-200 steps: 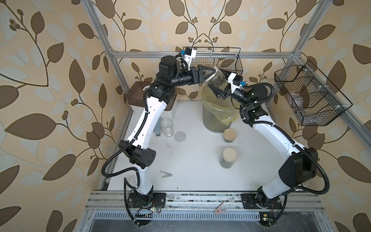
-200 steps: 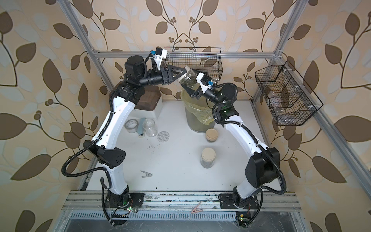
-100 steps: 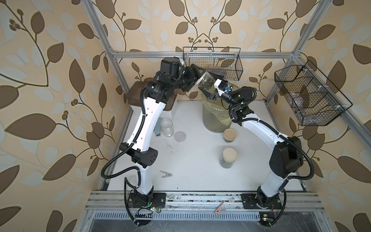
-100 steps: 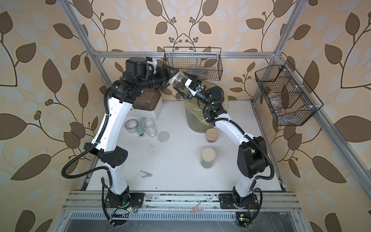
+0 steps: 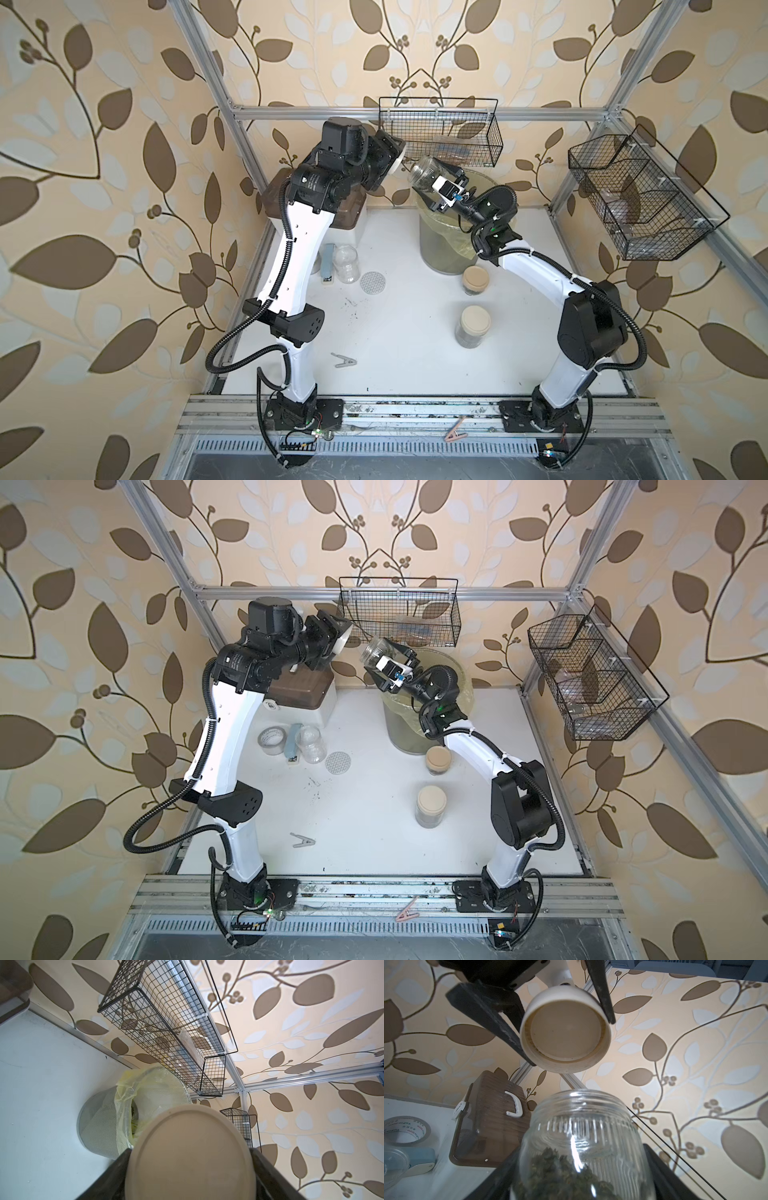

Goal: Empty moldy tea leaves from jars
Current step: Unscrew the lid from the jar, then place the lid at the center of the board.

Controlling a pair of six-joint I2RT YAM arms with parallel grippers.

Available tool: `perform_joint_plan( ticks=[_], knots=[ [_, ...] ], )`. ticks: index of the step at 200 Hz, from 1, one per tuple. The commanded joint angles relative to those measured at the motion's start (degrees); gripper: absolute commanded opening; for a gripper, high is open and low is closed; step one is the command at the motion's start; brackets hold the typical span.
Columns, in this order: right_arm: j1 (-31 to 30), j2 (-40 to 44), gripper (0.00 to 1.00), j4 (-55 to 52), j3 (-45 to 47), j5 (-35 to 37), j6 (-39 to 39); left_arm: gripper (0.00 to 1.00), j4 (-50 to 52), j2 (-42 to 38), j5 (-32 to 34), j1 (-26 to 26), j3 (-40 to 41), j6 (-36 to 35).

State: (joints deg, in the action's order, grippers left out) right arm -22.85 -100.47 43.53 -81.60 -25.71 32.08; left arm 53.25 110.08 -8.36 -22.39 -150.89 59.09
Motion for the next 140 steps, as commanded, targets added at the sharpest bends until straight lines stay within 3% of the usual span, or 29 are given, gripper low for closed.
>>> perform_joint_plan(
  ticks=[1,61,103,140],
  knots=[
    [-0.44,4.99,0.12,4.56,1.38,1.96,-2.19,0.32,2.30,-4.95,5.70,1.12,-0.61,-6.71],
    [0.77,14.76,0.12,-1.97,1.61,4.07,-9.09,0.31,1.45,-11.15,16.86,1.21,18.69,-23.78],
    [0.53,23.58,0.13,-10.65,3.44,5.61,-10.65,0.25,-4.67,-11.28,23.85,1.12,32.59,-25.20],
    [-1.17,29.77,0.13,-19.04,3.34,7.74,-12.12,0.27,-12.61,-8.28,26.12,0.29,43.20,-25.91]
  ],
)
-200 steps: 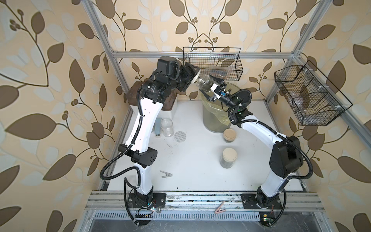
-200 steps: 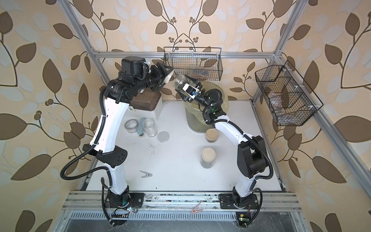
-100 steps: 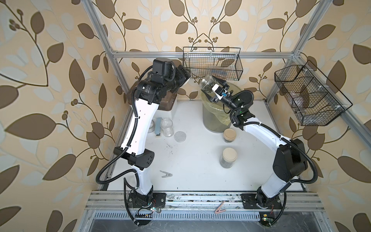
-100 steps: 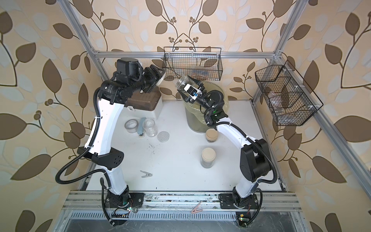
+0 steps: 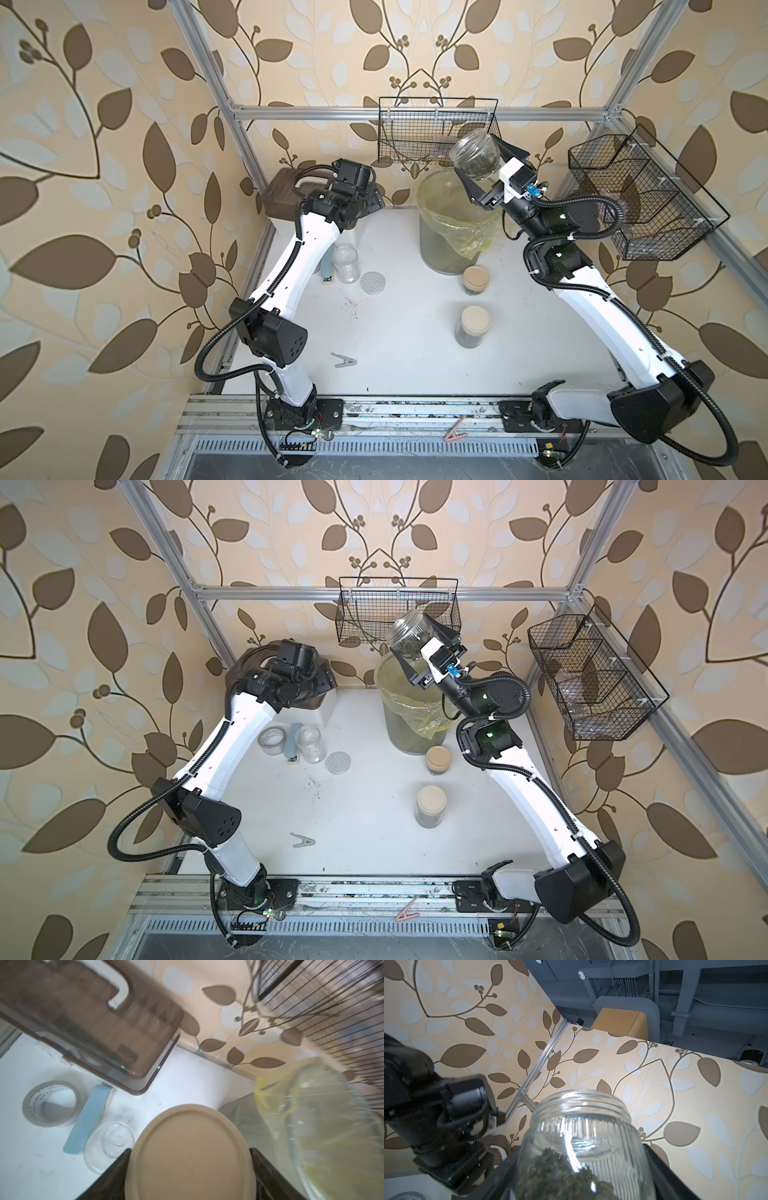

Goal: Empty moldy tea leaves from jars
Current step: Place the lid at the center of the board.

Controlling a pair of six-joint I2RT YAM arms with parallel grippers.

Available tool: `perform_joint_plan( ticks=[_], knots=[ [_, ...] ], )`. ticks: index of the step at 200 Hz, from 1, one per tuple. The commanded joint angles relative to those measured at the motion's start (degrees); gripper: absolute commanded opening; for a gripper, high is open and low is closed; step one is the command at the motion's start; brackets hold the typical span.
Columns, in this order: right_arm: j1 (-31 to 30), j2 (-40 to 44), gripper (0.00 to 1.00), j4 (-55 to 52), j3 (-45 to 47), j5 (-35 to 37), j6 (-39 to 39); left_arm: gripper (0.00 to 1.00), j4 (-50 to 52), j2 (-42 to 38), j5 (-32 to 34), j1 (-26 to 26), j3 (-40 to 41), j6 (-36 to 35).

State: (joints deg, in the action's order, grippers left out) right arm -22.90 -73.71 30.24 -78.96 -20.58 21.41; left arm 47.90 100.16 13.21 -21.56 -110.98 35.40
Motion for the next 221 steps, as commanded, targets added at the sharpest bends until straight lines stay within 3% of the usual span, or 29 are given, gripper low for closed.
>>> perform_joint_plan(
  ticks=[1,67,177,221],
  knots=[
    [-1.16,3.25,0.13,-5.95,0.71,2.67,-1.41,0.27,-7.49,1.85,4.55,-0.56,3.43,-2.33],
    [-5.23,8.66,0.12,-16.63,0.68,8.94,0.12,0.28,-18.54,14.97,2.80,-3.05,6.92,-4.69],
    [-5.49,8.28,0.12,-18.12,1.02,10.47,-0.14,0.31,-25.97,32.39,3.22,-3.40,1.63,-4.72],
    [-5.53,7.54,0.12,-17.85,0.82,10.34,-0.05,0.38,-26.37,35.80,1.49,-3.31,1.23,-4.66]
  ],
)
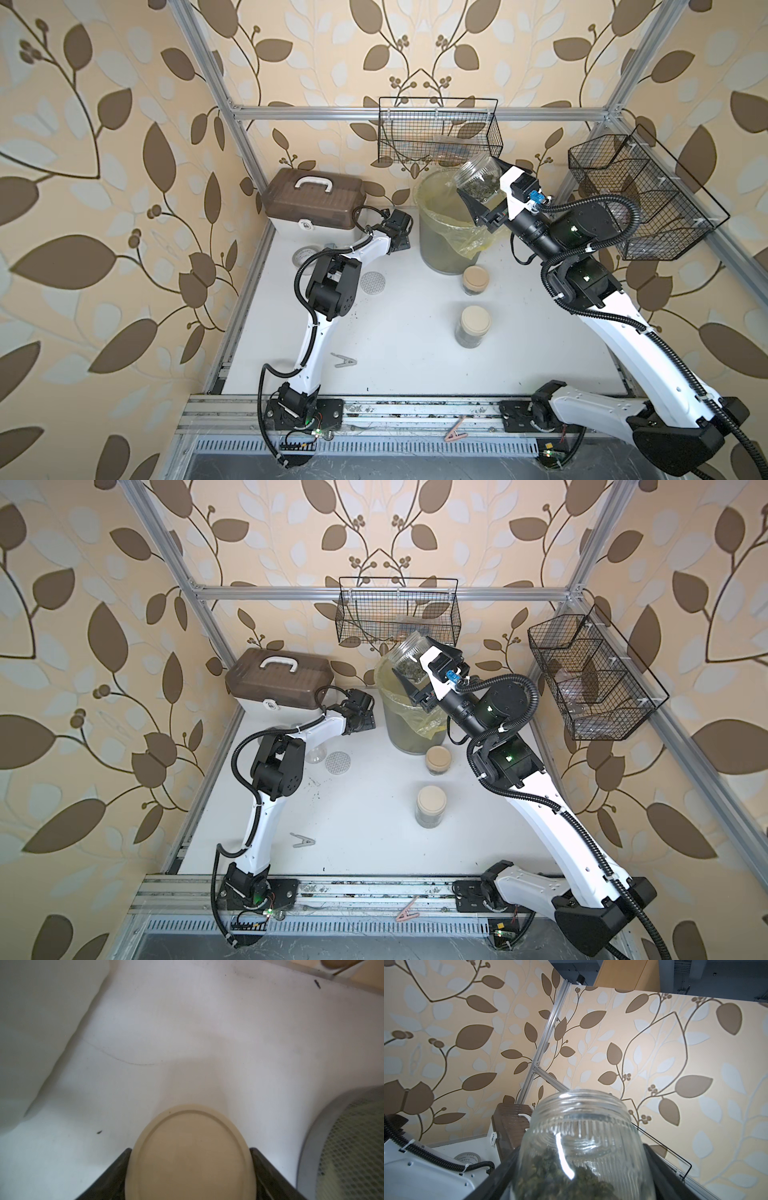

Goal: Empty moldy tea leaves from jars
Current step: Place the lid at the center of the board.

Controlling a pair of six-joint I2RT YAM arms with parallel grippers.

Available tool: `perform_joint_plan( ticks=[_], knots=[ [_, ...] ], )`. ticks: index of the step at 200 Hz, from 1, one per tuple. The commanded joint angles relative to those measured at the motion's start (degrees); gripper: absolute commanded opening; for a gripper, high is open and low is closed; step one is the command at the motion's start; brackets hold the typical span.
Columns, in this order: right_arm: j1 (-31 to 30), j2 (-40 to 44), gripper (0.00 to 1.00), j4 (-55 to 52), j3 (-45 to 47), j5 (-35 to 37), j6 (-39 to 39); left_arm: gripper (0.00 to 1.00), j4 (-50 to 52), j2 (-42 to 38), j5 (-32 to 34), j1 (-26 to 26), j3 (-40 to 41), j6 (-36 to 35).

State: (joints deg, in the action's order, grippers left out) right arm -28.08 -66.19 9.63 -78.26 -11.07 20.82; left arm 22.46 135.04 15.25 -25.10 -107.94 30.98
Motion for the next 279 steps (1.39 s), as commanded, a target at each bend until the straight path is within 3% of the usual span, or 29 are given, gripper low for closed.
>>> perform_joint_plan(
  ticks=[1,24,44,74,123,187,222,279],
  knots=[
    [-0.33,0.02,0.13,2.76,0.17,0.90,0.54,0.38,-0.92,0.92,-0.60,0.23,-1.82,-0.23],
    [-0.31,-0.11,0.13,2.90,0.21,0.77,0.37,0.48,-0.14,1.92,-1.93,0.30,-1.55,-0.51],
    [-0.31,-0.33,0.13,3.03,0.18,0.79,0.37,0.65,0.68,2.13,-2.80,0.32,-1.46,-1.05],
    [-0.31,-0.39,0.13,3.28,0.21,0.70,0.03,0.81,1.74,1.70,-3.97,0.58,-1.44,-1.27],
    [-0.33,-0.74,0.12,4.21,0.40,0.70,-0.82,0.96,2.80,-0.78,-5.44,0.93,-1.37,-1.37],
    [0.59,-2.51,0.12,7.08,1.09,0.90,-5.29,0.99,8.31,-12.80,-9.56,3.49,-1.62,2.30],
    [1.78,-4.06,0.12,8.79,0.92,0.10,-7.61,0.99,7.47,-22.58,-21.32,6.89,-1.06,5.12],
    [4.31,-7.02,0.12,12.32,0.25,-1.79,-11.88,0.99,-8.37,-34.27,-36.16,8.32,-2.60,11.46]
  ],
)
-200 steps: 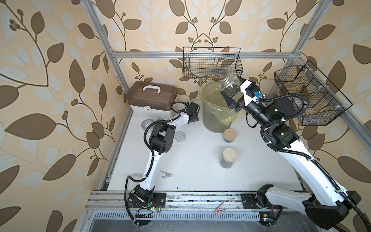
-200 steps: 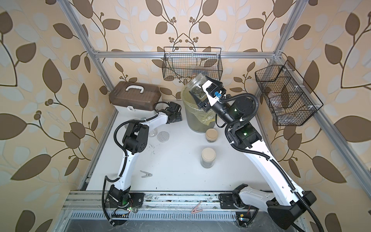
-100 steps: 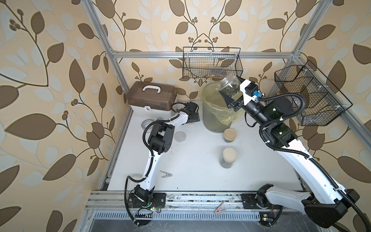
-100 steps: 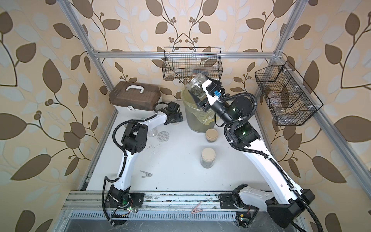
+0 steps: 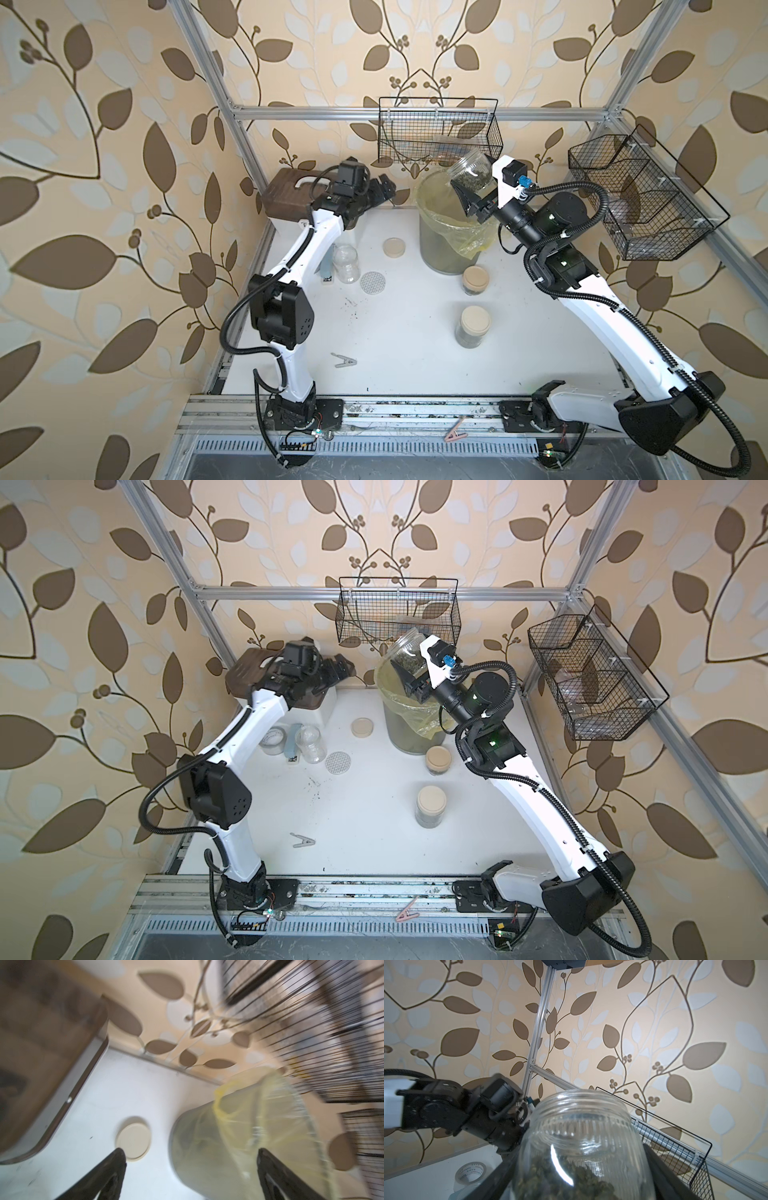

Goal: Empty moldy tea leaves from jars
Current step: Place the lid at the center of the board, then adjust the jar.

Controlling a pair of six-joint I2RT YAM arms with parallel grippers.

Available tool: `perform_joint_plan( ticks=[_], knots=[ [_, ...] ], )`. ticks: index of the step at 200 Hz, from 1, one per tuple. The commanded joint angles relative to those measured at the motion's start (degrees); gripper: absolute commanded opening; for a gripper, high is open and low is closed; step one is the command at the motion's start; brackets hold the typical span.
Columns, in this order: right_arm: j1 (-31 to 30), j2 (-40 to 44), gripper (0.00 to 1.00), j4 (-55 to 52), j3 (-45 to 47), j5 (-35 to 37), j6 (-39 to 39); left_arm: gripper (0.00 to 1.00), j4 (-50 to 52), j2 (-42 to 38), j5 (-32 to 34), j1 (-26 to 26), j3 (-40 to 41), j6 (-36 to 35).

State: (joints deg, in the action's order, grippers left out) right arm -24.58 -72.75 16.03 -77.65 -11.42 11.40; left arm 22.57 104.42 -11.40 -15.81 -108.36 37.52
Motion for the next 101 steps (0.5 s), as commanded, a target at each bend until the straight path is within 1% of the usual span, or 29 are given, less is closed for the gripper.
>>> perform_joint_plan(
  ticks=[1,22,29,36,75,77,101],
  knots=[
    [0.88,-0.55,0.12,5.97,-0.38,-1.47,-2.45,0.99,-8.84,-3.76,-9.78,-0.97,-2.20,5.24],
    [1.54,-1.76,0.12,8.39,-0.41,-2.36,-3.66,0.99,-19.10,-5.18,-14.87,-1.06,-2.09,12.82],
    [1.92,-2.20,0.12,9.64,-0.46,-2.93,-4.28,0.99,-22.17,-5.28,-16.37,-1.22,-2.18,13.80],
    [2.14,-2.74,0.12,10.94,-0.48,-3.36,-4.98,0.99,-24.19,-5.28,-17.40,-1.54,-2.78,16.52],
    [2.82,-5.87,0.12,15.09,-2.84,-5.34,-6.50,0.99,-32.19,-2.30,-23.98,-3.80,-8.54,19.99],
    [2.81,-6.10,0.12,15.26,-2.99,-5.40,-6.55,0.99,-32.51,-2.05,-24.36,-3.90,-10.14,20.10],
    [2.96,-8.00,0.12,16.14,-4.92,-6.03,-7.27,0.99,-33.18,0.63,-28.55,-5.52,-14.59,19.62]
  ],
)
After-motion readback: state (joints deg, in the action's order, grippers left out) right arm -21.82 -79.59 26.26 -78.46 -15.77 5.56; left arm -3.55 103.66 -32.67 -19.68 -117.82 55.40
